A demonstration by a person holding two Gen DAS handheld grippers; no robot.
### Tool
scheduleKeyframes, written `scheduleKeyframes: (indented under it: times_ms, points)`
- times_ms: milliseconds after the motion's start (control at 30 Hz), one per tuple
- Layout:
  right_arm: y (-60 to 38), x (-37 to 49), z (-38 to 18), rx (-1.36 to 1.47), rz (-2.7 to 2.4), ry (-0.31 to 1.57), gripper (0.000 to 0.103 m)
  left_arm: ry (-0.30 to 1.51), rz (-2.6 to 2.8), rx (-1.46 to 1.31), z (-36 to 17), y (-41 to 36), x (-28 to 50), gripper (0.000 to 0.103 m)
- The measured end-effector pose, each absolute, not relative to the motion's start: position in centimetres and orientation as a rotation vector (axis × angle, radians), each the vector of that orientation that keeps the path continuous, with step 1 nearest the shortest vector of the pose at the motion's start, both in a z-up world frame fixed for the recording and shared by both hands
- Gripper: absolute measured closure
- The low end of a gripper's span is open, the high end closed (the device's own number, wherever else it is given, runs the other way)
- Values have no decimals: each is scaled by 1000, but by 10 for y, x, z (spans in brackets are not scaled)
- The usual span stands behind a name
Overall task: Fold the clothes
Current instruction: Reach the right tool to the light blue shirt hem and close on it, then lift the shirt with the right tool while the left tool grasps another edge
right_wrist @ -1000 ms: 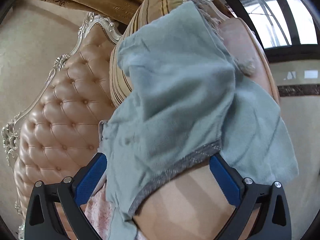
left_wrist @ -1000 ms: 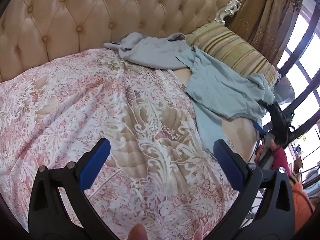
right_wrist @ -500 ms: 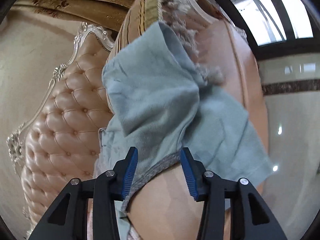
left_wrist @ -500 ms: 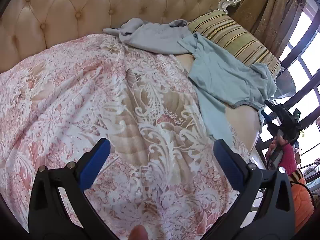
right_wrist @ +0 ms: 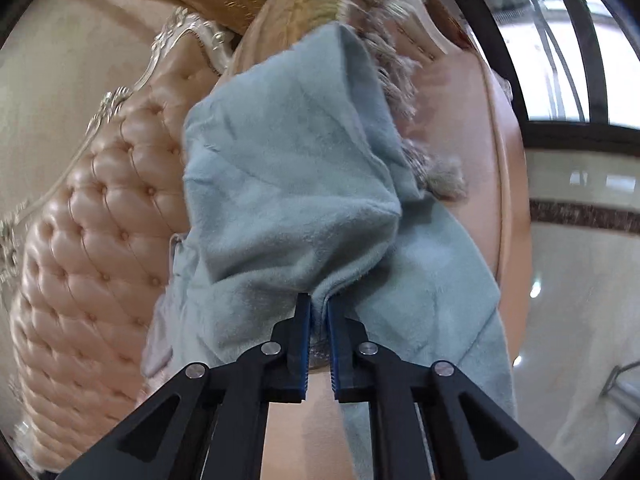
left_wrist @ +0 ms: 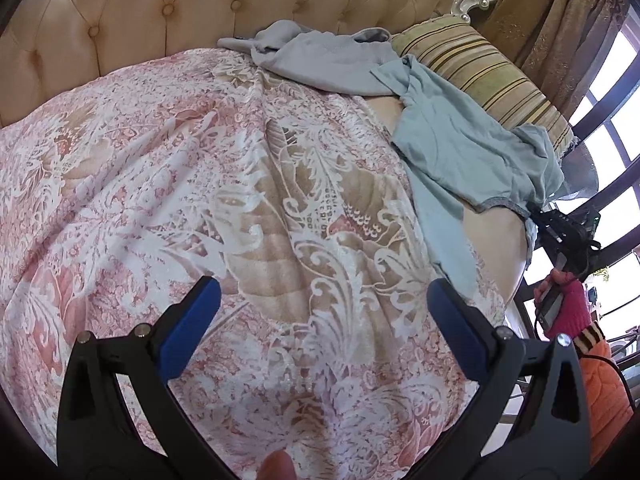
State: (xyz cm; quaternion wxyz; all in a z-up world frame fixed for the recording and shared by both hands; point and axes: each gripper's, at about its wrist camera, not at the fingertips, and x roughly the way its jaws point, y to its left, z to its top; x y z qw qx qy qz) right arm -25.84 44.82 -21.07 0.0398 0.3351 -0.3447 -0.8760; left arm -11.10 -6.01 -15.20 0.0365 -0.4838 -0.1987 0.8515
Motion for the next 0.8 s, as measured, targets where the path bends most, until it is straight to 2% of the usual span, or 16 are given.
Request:
scheduleKeyframes:
  times_ms: [167, 267, 367, 533, 667, 800]
  points:
    - [420, -242, -143, 857, -2701, -920, 96, -617, 2620, -1473, -146, -59, -115, 0]
    - [389, -238, -90, 782, -2648, -805, 96, -543, 2675, -1333, -131, -42, -124, 0]
    - [362, -231, -48, 733, -2587, -744, 96, -305, 2720, -1151, -117, 0, -134, 0]
    - [316, -218, 12, 688, -2490, -647, 96, 195, 2819, -946, -106, 85, -147, 0]
    - [287, -209, 40, 684, -2451, -576, 96, 448, 2968, -816, -106, 124, -159, 0]
    - [283, -206, 47, 677, -2414, -599, 96, 668, 3008, -690, -109, 148, -160, 0]
